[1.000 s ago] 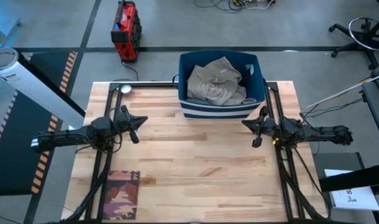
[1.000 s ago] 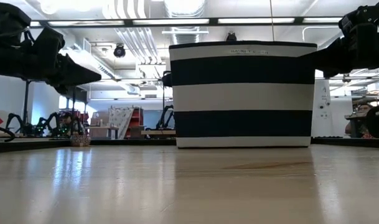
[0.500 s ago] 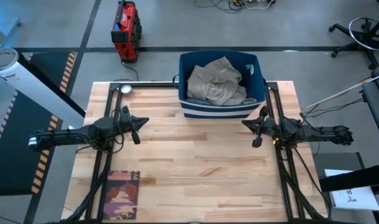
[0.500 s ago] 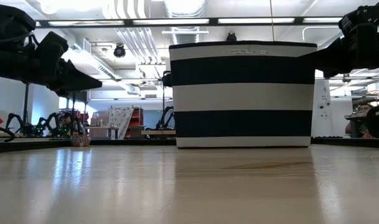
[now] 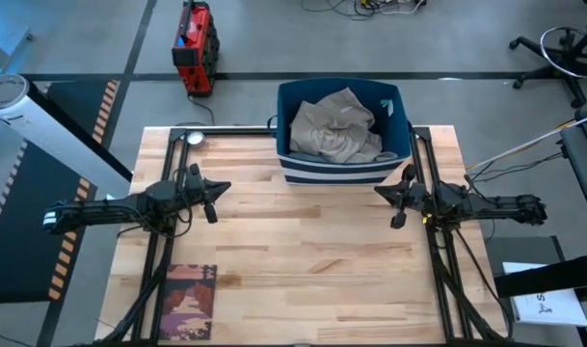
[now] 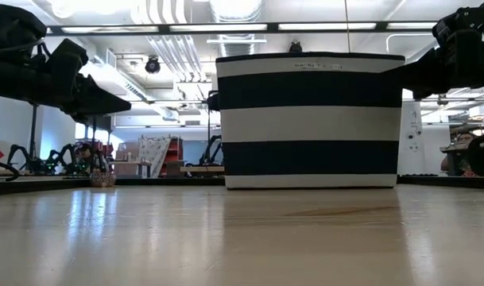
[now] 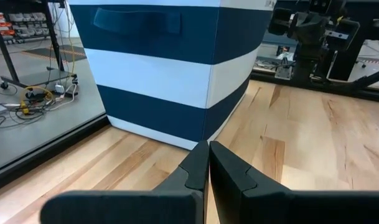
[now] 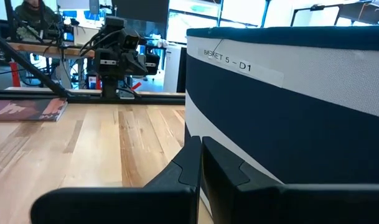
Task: Sort clothes
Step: Return to Home Position
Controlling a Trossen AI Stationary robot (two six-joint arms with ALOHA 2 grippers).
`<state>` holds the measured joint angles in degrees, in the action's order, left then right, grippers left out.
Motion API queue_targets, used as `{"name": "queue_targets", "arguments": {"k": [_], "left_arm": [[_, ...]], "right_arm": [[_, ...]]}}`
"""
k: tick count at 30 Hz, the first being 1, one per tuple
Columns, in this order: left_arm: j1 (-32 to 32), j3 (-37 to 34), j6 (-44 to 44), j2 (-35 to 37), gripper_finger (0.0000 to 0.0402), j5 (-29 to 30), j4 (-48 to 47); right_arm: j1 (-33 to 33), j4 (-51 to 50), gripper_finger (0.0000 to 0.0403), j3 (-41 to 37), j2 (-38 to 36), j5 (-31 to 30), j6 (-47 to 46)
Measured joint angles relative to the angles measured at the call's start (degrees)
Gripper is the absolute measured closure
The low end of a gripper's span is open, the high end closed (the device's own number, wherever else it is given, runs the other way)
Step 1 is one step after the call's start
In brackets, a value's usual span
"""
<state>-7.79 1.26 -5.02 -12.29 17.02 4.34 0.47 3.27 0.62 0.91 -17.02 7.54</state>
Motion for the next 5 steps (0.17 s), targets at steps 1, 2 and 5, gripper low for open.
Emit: {"name": "queue_targets", "arguments": {"k": [1,2,5], "left_arm": [[0.0,0.0,0.0,0.0,0.0402,0.0,0.02],[-0.02,0.0,0.0,0.0,0.0402,0.0,0.08],[-0.02,0.04,0.0,0.0,0.0402,0.0,0.69]], "right_arm": [[0.0,0.0,0.0403,0.0,0.0,0.0,-0.01],[0.0,0.0,0.0403,0.0,0.0,0.0,0.0],[0.0,0.0,0.0403,0.0,0.0,0.0,-0.01]]}}
